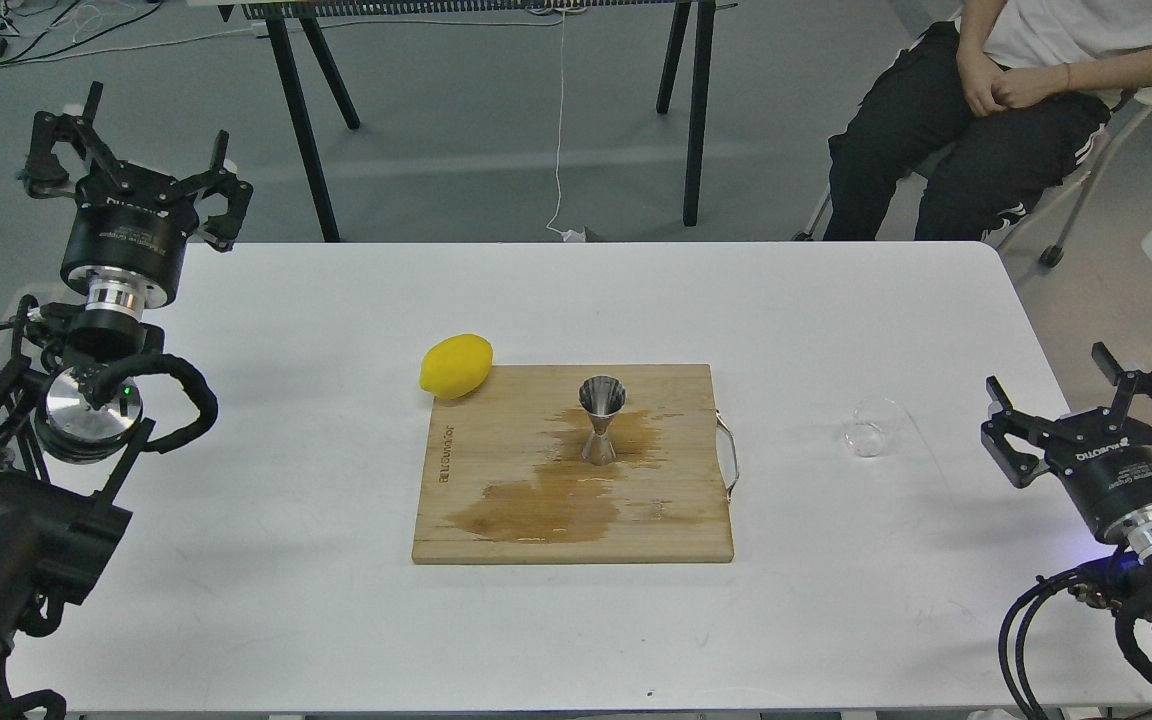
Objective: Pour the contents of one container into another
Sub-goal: 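Open the left gripper, release the jigger and retract the left arm, then move the right gripper toward the clear glass near the board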
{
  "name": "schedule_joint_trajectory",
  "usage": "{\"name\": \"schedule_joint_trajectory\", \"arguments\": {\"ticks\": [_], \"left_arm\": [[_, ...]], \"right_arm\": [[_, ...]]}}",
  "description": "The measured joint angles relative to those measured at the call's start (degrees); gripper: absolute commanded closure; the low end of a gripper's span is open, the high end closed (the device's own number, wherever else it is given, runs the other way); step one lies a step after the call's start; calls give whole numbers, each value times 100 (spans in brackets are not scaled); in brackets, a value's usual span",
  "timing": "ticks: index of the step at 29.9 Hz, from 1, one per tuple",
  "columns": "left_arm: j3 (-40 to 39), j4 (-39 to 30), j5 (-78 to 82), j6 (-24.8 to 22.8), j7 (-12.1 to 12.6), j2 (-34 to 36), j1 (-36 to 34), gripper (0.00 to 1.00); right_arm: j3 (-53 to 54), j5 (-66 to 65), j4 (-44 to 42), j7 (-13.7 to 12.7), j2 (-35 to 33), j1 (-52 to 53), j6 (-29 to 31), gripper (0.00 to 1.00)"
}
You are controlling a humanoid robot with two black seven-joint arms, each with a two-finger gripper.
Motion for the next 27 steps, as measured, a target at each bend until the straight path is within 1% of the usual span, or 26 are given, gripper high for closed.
{"name": "schedule_joint_trajectory", "arguments": {"ticks": [2, 4, 13, 16, 20, 27], "left_arm": [[-1, 0, 0, -1, -7, 26, 35, 0], [-3, 0, 4, -1, -11, 77, 48, 0], [-5, -20, 9, 3, -25, 349, 55, 0], [-10, -26, 9, 6, -28, 394, 55, 0], [-9, -29, 9, 7, -28, 425, 61, 0], [-6, -29, 9, 14, -29, 442, 80, 0]], "right_arm": [[-128, 312, 56, -141, 13, -53, -205, 0], [-223, 518, 77, -225, 40, -60, -460, 0], [-300, 609, 41, -333, 546, 256, -1899, 0], [-332, 561, 20, -379, 711, 330, -2156, 0], [-569, 487, -108, -370, 854, 600, -2431, 0], [-726, 455, -701, -344, 1127, 1037, -2528, 3]]}}
